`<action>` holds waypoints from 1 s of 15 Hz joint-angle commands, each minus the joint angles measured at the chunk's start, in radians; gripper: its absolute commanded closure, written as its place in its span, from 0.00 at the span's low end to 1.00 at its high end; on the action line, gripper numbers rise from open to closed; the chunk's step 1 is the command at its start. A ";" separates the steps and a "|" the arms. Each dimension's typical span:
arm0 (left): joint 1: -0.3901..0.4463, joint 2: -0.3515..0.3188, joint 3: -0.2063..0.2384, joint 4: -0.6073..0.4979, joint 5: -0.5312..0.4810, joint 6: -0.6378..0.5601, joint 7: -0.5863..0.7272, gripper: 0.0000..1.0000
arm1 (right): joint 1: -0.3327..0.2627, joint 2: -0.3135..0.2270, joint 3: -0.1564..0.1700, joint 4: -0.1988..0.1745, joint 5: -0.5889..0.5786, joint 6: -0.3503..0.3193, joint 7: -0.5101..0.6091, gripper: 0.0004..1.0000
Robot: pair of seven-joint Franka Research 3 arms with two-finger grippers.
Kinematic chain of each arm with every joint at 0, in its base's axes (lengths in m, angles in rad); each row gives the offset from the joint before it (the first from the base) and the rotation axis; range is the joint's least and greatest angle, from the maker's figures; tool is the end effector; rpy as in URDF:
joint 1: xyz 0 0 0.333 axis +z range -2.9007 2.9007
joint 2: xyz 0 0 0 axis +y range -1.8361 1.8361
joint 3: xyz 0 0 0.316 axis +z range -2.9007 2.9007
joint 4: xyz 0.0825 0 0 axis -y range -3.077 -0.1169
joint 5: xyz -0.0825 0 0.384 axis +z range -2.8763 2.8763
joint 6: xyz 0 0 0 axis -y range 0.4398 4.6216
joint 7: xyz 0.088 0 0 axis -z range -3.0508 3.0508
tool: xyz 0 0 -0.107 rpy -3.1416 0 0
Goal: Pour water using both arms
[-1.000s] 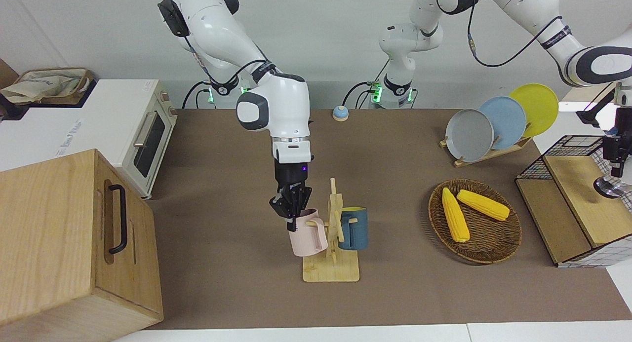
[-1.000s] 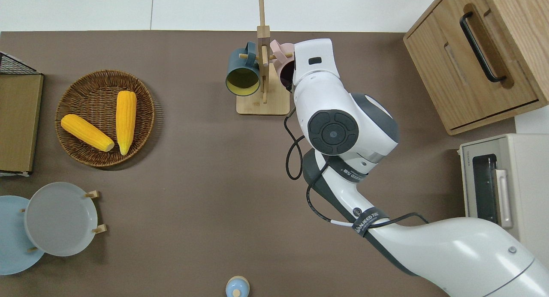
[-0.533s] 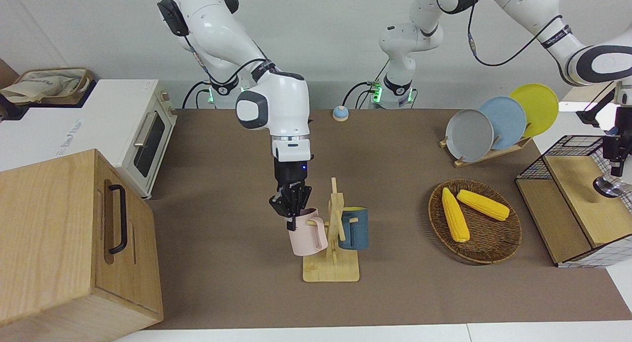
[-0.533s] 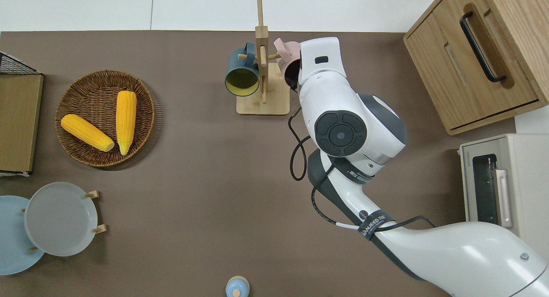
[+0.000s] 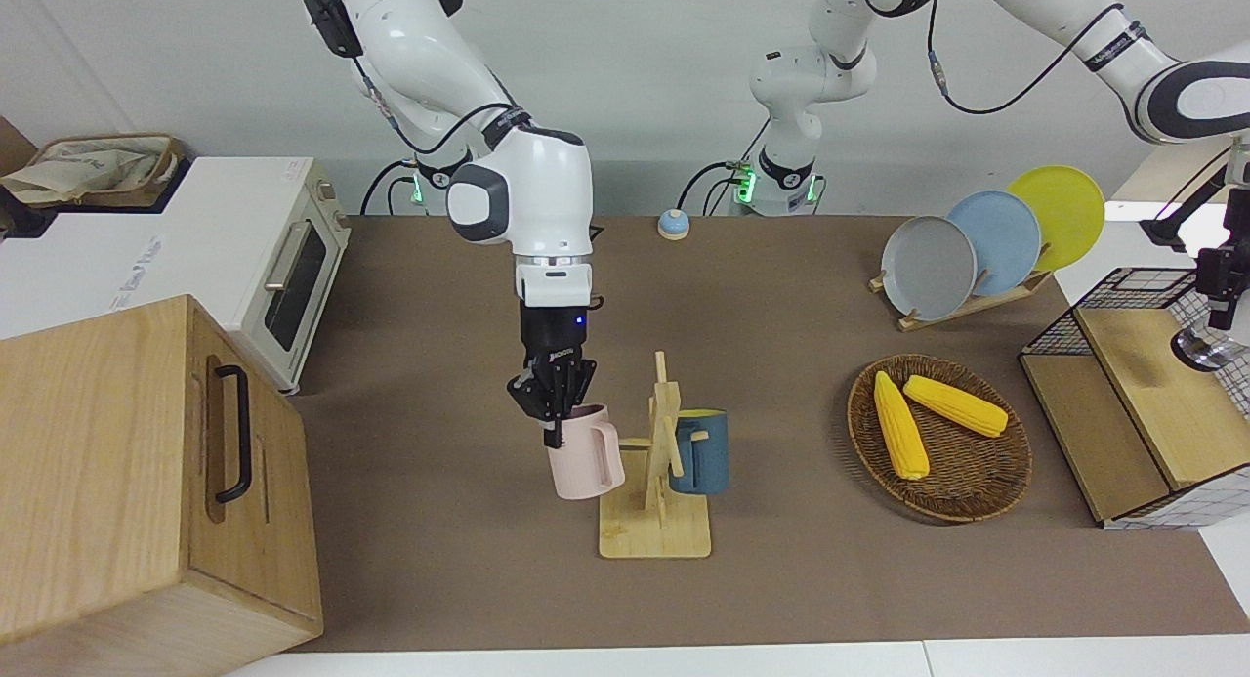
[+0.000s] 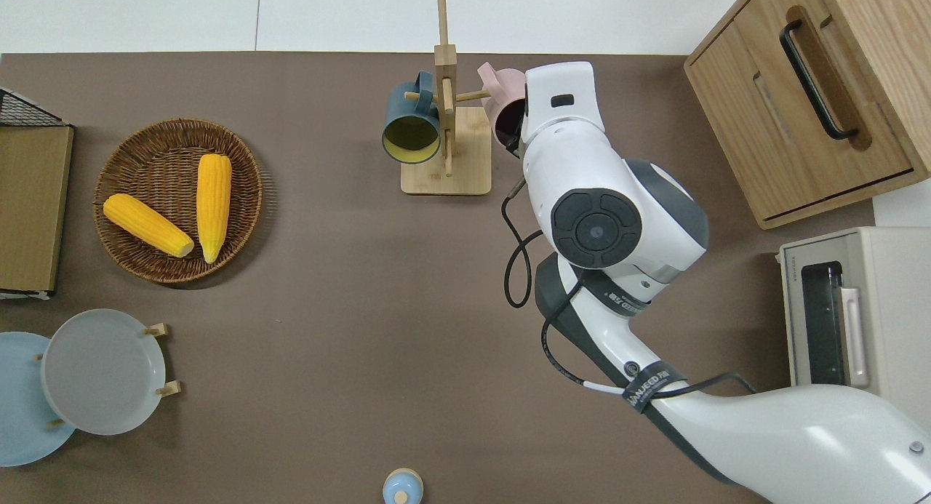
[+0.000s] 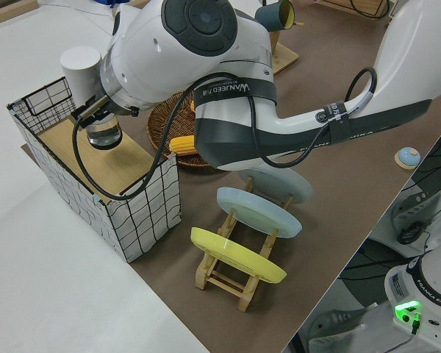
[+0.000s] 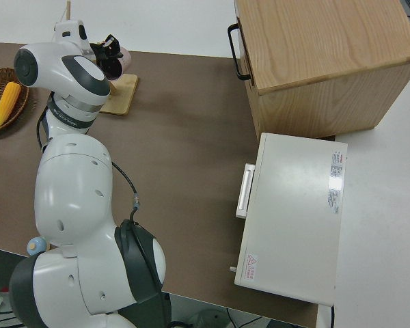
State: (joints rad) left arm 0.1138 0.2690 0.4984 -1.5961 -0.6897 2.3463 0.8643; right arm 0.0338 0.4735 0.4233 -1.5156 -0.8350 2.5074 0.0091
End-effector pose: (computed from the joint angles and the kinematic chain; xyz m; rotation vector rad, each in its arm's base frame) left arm 0.5808 0.3496 0.5508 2.9339 0.0852 1.0686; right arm 0.6724 0.2741 0.4696 2.3867 1.1389 0.8967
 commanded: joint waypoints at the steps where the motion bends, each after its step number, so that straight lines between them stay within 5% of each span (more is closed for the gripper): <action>1: -0.002 -0.027 0.005 0.031 0.030 -0.051 -0.047 1.00 | -0.071 -0.081 0.029 -0.100 -0.012 0.004 0.003 0.97; 10: -0.003 -0.070 0.000 0.056 0.116 -0.116 -0.117 1.00 | -0.161 -0.180 0.028 -0.161 -0.006 -0.027 -0.054 0.98; 15: -0.006 -0.117 -0.011 0.056 0.188 -0.157 -0.195 1.00 | -0.153 -0.260 0.028 -0.212 0.287 -0.198 -0.073 0.98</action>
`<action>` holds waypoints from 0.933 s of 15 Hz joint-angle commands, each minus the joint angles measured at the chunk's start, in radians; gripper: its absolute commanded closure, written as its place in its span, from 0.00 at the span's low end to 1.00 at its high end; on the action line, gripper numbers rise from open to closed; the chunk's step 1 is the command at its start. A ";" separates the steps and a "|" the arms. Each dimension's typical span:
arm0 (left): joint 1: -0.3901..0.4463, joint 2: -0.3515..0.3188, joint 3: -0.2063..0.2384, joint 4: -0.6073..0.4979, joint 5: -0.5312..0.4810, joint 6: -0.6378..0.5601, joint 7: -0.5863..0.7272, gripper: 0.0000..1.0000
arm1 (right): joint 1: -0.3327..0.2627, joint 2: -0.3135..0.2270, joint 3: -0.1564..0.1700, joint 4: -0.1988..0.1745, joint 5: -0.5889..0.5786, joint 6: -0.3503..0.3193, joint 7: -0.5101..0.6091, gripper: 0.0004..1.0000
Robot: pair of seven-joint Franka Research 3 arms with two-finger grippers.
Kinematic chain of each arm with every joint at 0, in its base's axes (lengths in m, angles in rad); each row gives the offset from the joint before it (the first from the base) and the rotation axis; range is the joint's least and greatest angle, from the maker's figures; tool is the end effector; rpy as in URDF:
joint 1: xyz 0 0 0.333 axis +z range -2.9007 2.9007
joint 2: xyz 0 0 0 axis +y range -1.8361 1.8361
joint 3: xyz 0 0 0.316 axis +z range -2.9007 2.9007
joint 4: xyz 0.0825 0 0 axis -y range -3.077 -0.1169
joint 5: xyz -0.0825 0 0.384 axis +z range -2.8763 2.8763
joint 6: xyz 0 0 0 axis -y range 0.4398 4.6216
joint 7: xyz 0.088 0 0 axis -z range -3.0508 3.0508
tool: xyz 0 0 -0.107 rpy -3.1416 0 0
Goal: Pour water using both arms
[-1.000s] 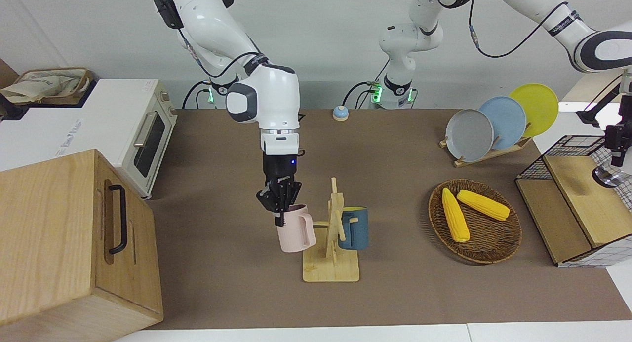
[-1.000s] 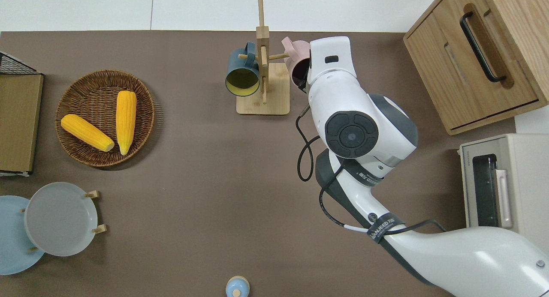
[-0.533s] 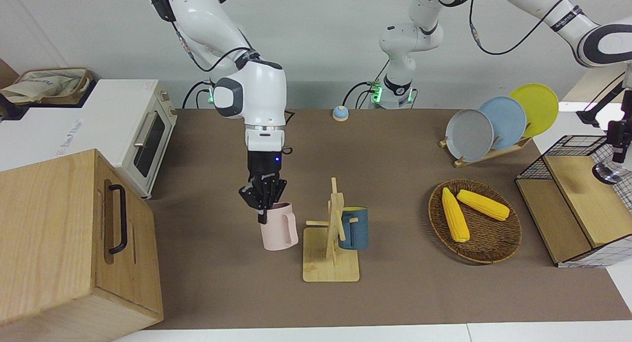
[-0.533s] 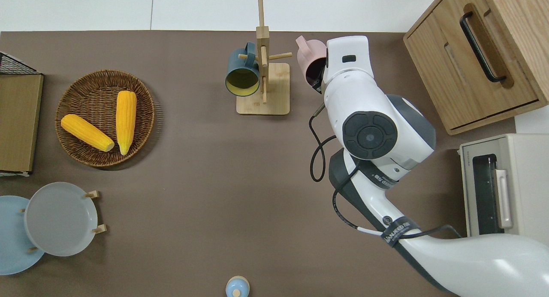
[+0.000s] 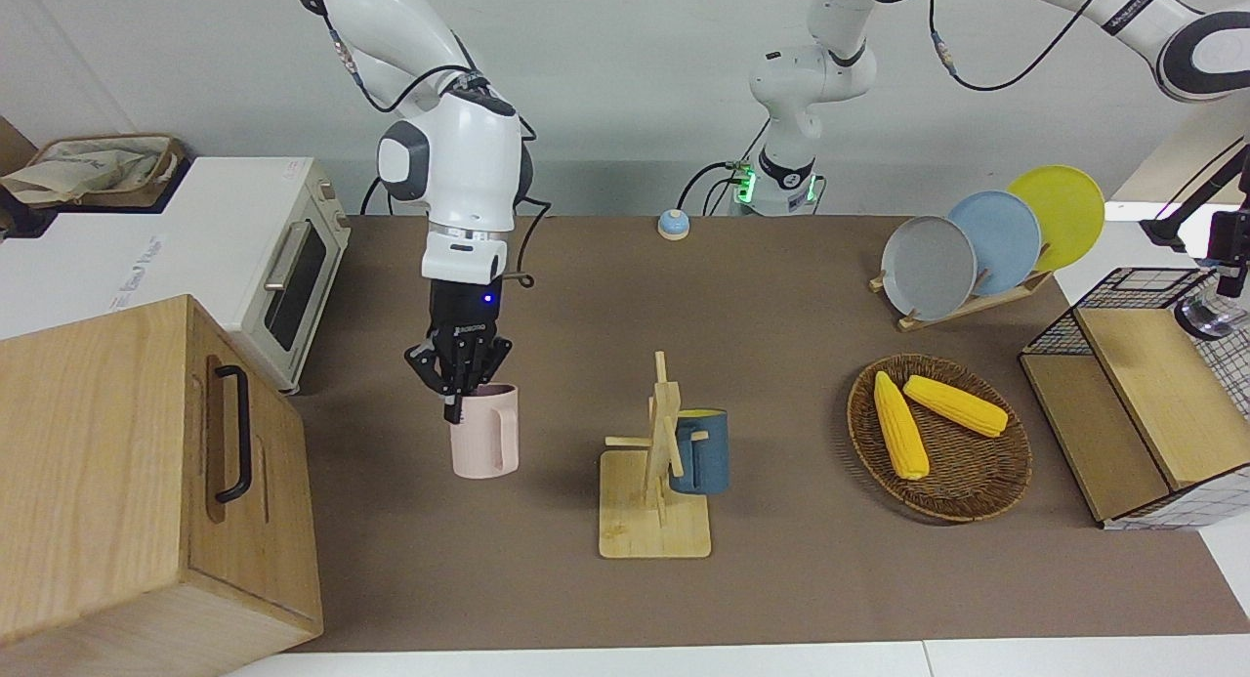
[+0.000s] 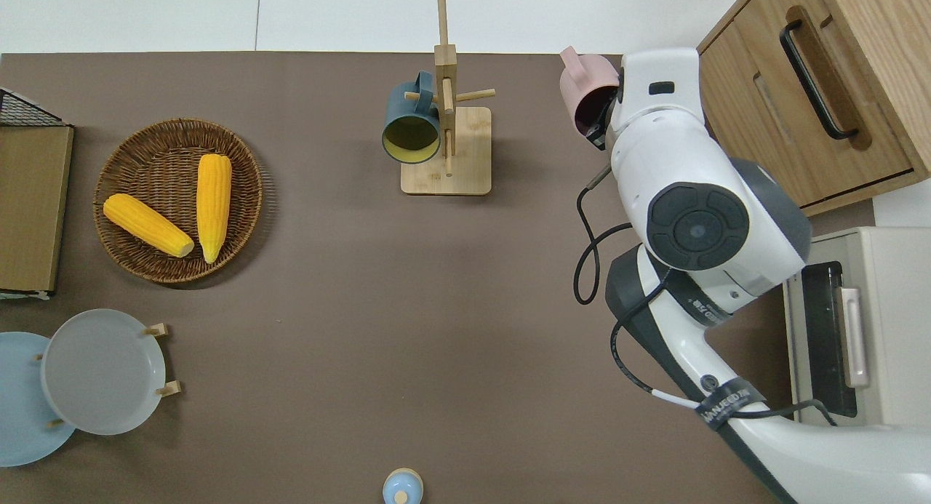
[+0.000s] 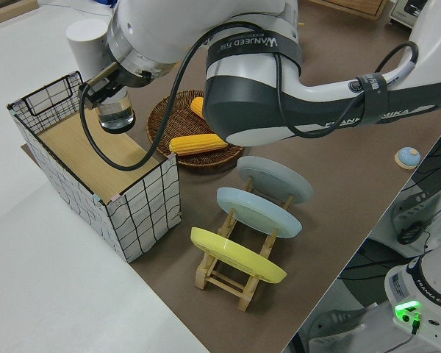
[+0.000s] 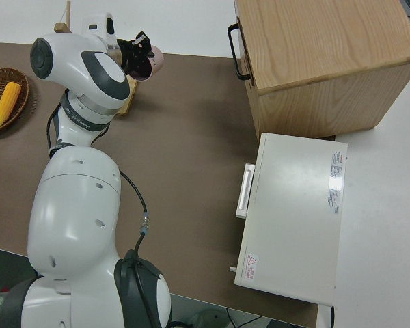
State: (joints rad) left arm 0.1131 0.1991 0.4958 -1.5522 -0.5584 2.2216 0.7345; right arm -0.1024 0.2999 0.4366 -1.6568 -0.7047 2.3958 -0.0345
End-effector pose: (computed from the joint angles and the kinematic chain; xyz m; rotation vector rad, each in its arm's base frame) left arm 0.5664 0.3368 0.6006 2.9467 0.1052 0.9885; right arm 0.6549 0.1871 0.5010 2.4782 0.9489 0.7239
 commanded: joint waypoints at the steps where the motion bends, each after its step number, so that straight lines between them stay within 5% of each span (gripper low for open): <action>1: -0.010 -0.056 -0.014 0.012 0.070 -0.046 -0.085 1.00 | -0.017 -0.103 0.014 -0.078 0.212 -0.124 -0.031 0.98; 8: -0.035 -0.161 -0.069 -0.022 0.213 -0.129 -0.248 1.00 | -0.016 -0.163 0.013 -0.086 0.631 -0.316 0.014 1.00; 14: -0.035 -0.300 -0.157 -0.163 0.331 -0.125 -0.357 1.00 | 0.006 -0.170 0.014 -0.078 0.792 -0.392 0.273 1.00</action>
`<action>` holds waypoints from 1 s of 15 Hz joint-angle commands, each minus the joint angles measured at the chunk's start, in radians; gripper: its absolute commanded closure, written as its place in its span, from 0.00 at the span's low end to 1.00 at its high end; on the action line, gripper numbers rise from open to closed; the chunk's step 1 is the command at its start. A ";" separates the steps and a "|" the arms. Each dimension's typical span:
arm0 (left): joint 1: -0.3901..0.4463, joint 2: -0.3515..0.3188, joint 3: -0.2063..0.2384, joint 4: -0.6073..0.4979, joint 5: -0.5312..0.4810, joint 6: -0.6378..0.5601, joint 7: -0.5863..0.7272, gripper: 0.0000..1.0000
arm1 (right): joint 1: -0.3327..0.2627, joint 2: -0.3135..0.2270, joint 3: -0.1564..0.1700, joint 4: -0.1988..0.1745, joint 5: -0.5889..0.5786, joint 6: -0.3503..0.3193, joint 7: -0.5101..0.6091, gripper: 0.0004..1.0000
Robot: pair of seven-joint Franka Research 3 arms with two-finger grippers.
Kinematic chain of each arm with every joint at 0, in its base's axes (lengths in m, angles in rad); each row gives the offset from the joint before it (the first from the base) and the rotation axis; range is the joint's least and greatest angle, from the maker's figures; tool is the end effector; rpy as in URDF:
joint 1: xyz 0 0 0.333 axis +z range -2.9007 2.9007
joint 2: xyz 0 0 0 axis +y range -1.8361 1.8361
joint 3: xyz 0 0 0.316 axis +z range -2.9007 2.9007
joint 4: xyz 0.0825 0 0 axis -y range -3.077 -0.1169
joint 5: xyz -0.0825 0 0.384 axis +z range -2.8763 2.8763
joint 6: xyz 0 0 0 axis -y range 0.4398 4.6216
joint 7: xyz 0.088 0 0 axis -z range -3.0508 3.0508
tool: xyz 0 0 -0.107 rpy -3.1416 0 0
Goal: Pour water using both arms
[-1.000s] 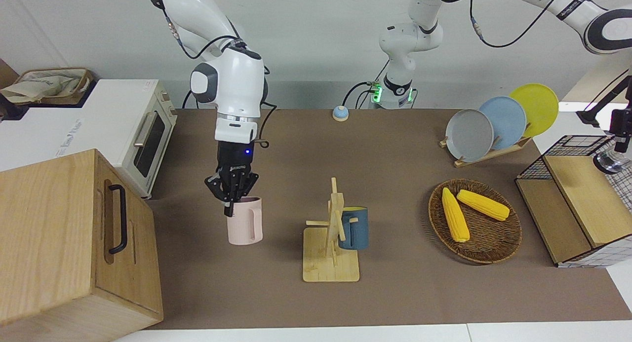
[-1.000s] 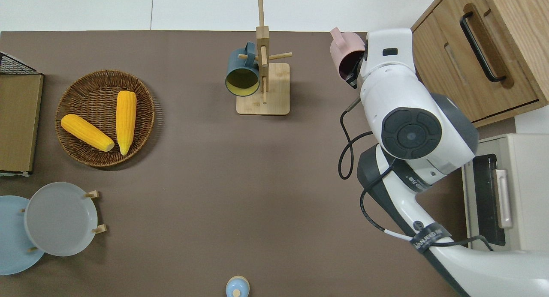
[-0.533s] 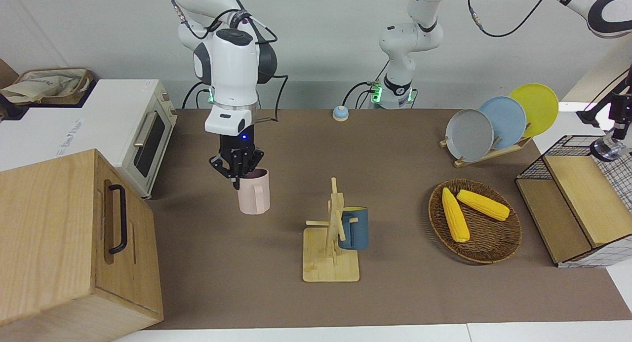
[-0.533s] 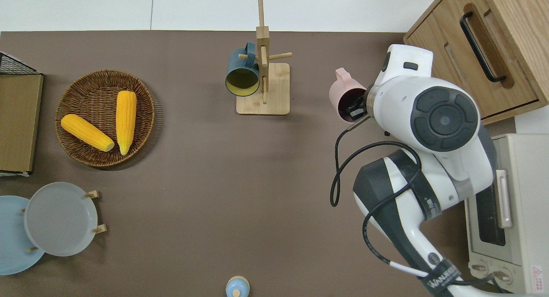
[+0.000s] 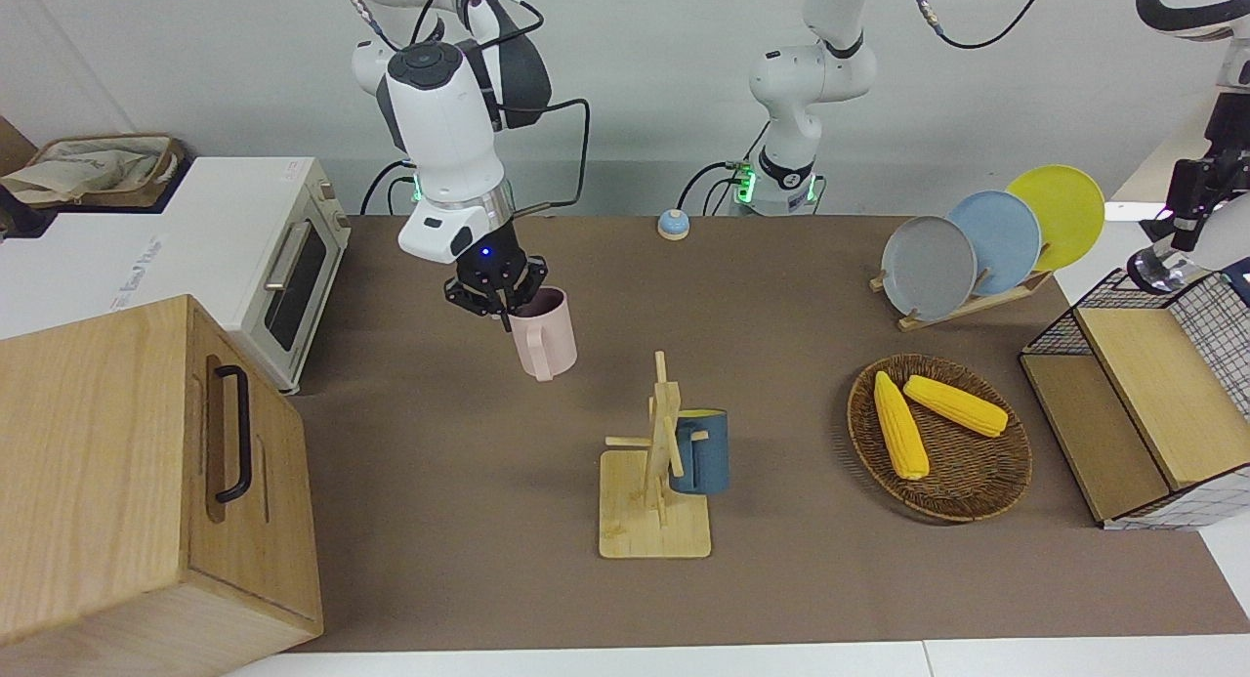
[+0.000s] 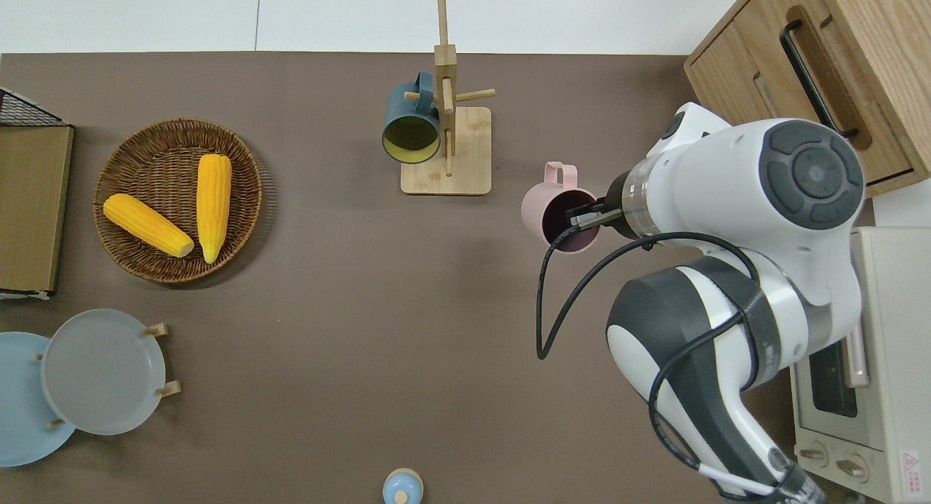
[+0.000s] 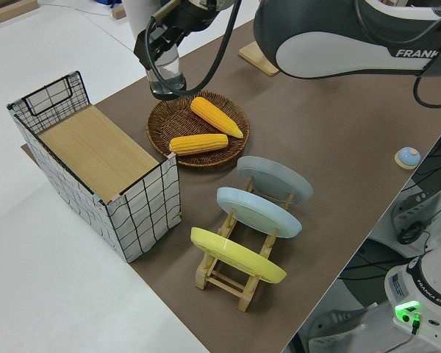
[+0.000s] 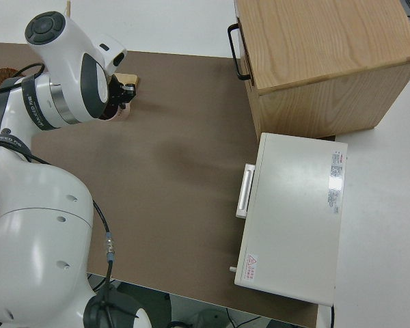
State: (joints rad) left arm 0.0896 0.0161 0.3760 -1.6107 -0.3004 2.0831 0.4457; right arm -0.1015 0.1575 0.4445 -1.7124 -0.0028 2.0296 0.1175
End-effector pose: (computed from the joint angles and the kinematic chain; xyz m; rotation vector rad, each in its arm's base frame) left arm 0.5450 0.2551 0.6541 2.9729 0.1567 0.8131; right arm 0.5923 0.1951 0.5152 -3.0124 -0.3263 -0.2364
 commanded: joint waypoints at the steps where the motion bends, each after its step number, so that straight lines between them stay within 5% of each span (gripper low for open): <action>1: -0.011 -0.142 -0.054 -0.132 0.095 0.018 -0.091 1.00 | 0.015 -0.029 0.006 -0.019 0.133 -0.032 0.176 1.00; 6: -0.010 -0.243 -0.156 -0.260 0.187 0.060 -0.237 1.00 | 0.086 -0.024 0.025 0.008 0.221 -0.032 0.365 1.00; 10: -0.004 -0.361 -0.230 -0.464 0.216 0.190 -0.312 1.00 | 0.169 0.052 0.025 0.140 0.227 -0.075 0.450 1.00; 15: 0.013 -0.472 -0.292 -0.655 0.216 0.301 -0.346 1.00 | 0.227 0.135 0.028 0.214 0.207 -0.072 0.562 1.00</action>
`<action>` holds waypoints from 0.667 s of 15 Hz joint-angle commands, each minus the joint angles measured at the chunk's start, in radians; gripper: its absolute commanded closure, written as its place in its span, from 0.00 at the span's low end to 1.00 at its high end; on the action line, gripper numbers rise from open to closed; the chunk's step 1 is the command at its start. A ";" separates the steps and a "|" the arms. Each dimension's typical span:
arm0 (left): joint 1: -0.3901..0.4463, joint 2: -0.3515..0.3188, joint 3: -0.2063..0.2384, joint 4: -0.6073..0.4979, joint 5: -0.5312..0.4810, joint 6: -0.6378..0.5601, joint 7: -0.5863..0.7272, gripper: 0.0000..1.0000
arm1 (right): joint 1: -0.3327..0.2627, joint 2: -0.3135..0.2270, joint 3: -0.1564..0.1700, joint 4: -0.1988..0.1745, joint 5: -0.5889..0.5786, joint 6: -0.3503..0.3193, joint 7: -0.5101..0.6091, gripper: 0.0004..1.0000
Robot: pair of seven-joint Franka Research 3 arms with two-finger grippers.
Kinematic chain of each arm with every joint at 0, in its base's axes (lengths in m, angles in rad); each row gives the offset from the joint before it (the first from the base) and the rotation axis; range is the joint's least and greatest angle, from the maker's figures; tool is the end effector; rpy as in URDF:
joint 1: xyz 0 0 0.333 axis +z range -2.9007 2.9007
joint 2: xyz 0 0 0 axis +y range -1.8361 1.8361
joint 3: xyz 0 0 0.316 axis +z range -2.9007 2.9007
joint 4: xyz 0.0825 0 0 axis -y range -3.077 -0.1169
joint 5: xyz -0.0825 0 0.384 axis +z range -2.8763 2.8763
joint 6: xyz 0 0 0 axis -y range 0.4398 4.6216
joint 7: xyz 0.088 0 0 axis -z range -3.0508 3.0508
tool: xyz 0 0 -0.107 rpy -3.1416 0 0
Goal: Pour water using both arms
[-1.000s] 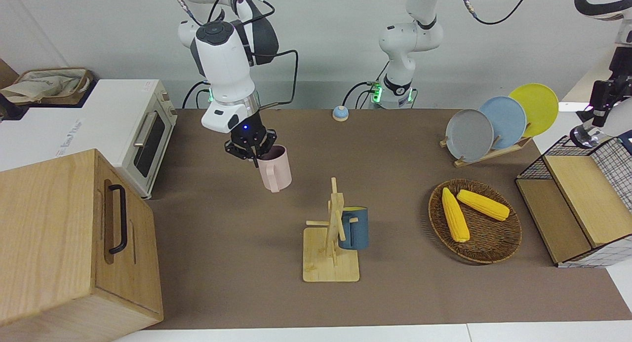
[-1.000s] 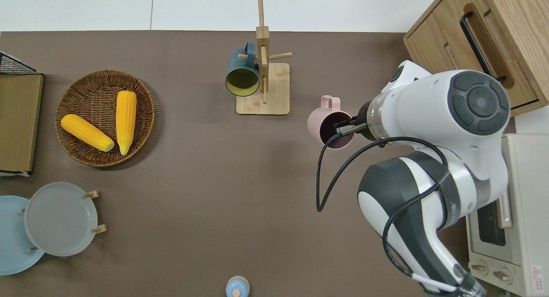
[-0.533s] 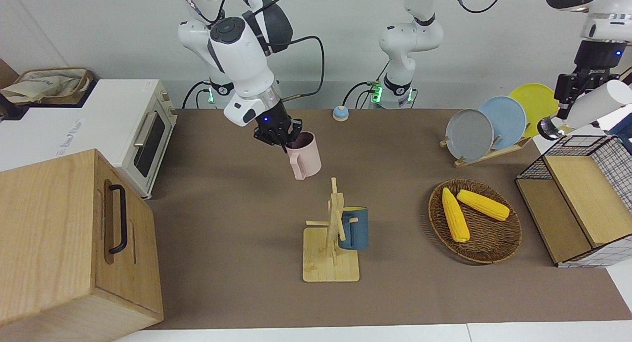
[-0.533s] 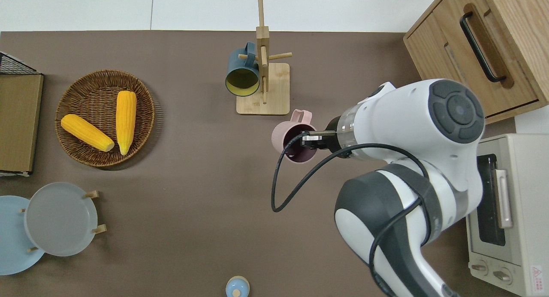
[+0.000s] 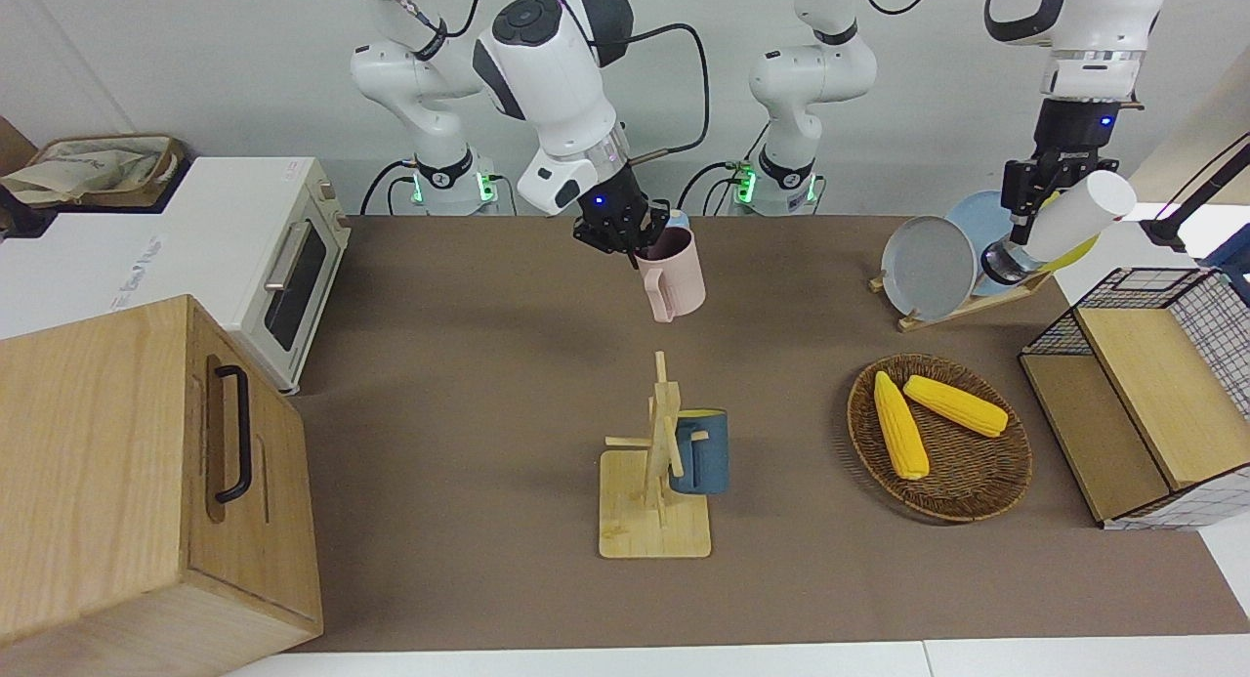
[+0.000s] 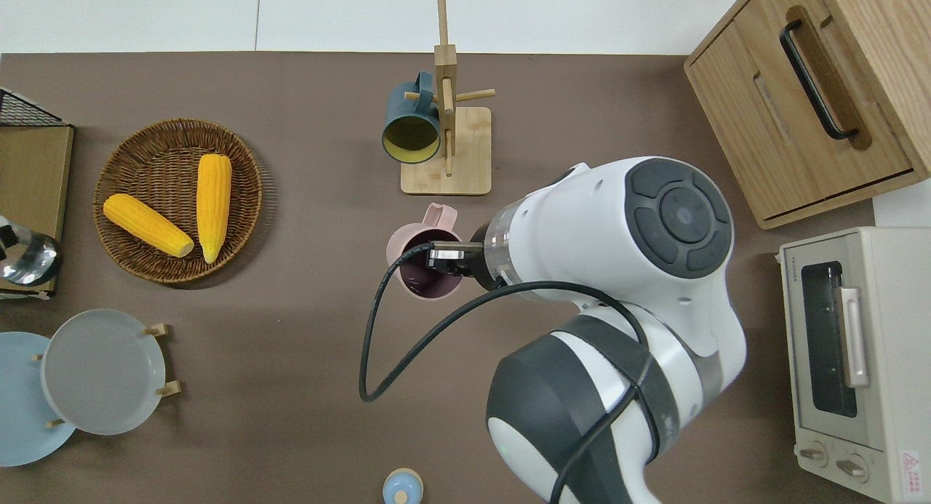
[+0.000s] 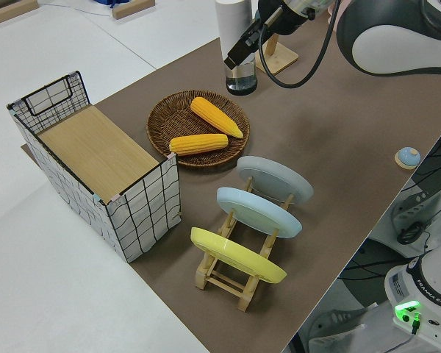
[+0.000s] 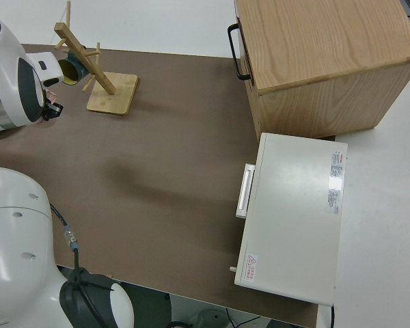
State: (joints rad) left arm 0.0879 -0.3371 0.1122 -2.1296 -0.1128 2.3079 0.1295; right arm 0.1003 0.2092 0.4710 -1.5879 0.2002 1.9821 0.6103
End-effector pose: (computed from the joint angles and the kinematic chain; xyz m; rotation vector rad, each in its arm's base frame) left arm 0.4852 0.1032 0.6039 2.9761 0.1908 0.8053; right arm 0.5463 0.3354 0.5460 -2.7864 0.1662 -0.0169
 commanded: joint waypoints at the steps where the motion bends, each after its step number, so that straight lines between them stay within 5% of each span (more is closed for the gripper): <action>1: 0.015 -0.138 -0.029 -0.166 0.028 0.087 -0.030 1.00 | 0.033 0.099 0.001 0.103 0.004 -0.026 0.075 1.00; 10: 0.021 -0.253 -0.055 -0.343 0.028 0.149 -0.030 1.00 | 0.179 0.327 0.000 0.270 -0.083 -0.008 0.261 1.00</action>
State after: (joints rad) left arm 0.0971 -0.5258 0.0834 -2.4197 -0.1092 2.4215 0.1200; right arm 0.2190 0.4291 0.4697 -1.4228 0.1683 1.9827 0.7945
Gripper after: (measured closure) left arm 0.357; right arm 0.947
